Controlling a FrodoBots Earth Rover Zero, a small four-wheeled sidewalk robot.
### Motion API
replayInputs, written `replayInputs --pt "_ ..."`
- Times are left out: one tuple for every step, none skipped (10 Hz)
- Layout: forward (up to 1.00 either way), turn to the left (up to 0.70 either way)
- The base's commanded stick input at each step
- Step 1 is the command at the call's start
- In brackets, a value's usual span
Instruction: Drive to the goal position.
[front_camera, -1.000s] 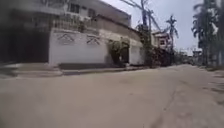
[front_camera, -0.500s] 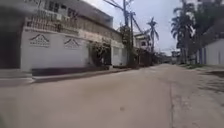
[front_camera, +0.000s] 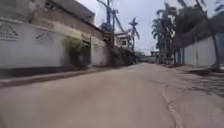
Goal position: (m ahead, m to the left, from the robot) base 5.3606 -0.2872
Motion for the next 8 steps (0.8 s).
replayInputs --pt "1.00 0.00" --pt "1.00 0.00" --pt "1.00 0.00" --pt "1.00 0.00" --pt "1.00 0.00" --pt "1.00 -0.07" --pt "1.00 -0.28" --pt "1.00 -0.36"
